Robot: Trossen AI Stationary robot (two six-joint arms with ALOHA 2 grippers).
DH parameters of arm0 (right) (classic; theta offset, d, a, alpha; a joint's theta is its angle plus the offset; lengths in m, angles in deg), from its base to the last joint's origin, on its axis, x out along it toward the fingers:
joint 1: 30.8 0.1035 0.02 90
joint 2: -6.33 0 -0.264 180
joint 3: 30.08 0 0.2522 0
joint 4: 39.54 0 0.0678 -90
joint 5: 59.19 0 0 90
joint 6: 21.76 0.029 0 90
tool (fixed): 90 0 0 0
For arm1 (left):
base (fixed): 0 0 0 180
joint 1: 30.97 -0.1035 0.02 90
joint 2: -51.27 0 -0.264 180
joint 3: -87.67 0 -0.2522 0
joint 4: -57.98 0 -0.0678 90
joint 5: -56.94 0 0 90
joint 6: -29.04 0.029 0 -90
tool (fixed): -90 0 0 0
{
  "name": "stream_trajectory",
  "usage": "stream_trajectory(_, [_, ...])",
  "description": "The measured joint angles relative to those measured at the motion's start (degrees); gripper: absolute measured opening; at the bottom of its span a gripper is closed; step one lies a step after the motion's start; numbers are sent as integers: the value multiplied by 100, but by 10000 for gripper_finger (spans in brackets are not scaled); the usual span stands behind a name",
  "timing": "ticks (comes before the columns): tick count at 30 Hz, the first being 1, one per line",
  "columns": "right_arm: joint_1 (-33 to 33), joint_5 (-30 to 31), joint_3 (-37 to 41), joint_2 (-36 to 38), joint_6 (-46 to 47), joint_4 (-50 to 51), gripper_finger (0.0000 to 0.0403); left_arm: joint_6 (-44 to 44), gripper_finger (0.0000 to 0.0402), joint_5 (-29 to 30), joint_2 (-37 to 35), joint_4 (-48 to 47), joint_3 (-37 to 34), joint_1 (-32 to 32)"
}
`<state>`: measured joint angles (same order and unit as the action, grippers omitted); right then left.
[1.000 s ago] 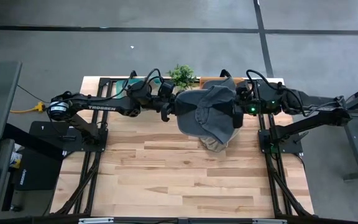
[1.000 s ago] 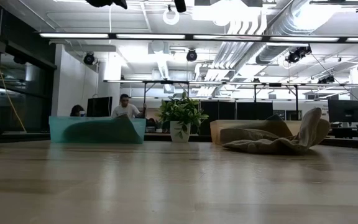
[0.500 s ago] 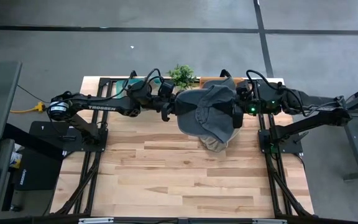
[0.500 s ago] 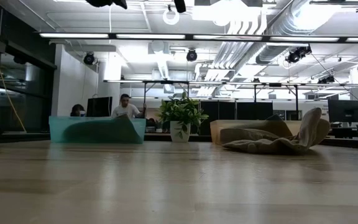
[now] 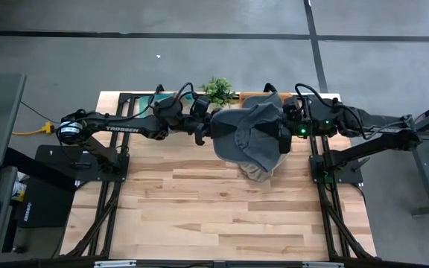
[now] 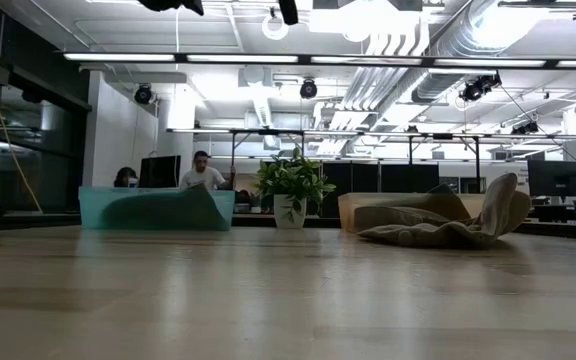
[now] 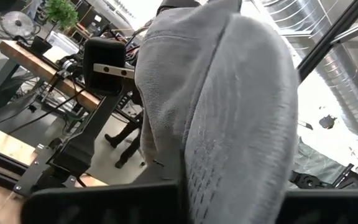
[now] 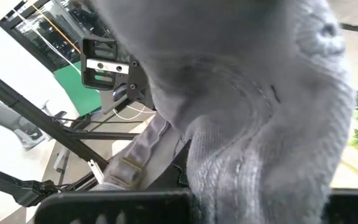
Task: Pick & Place hat
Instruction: Put the blue cap into the orange bin
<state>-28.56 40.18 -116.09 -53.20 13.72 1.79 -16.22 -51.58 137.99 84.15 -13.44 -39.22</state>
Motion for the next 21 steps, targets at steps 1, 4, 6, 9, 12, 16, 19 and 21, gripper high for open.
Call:
stream_trajectory(1, [1, -7, 0, 0, -1, 0, 0, 1, 43, 2, 0, -3, 0, 0])
stream_trajectory(4, [0, -12, 0, 0, -22, 0, 0, -1, 97, 9, 0, -96, 0, 0])
stream_trajectory(6, [0, -7, 0, 0, -46, 0, 0, -3, 136, 26, 0, -119, 0, 0])
stream_trajectory(9, [2, -5, 0, 0, -62, 0, 0, -2, 189, 29, 0, -97, 0, 0])
stream_trajectory(12, [0, -1, 0, 0, -64, 2, 0, -3, 228, 109, 0, -108, 0, 0])
stream_trajectory(16, [0, 8, 0, 0, -63, 80, 0, -3, 256, 160, 0, -108, 0, 0])
stream_trajectory(19, [1, 8, 0, 0, -7, 161, 0, -3, 263, 175, 0, -106, 0, 0])
stream_trajectory(21, [2, 9, 0, 0, 21, 266, 0, -2, 264, 173, 0, -119, 0, -2])
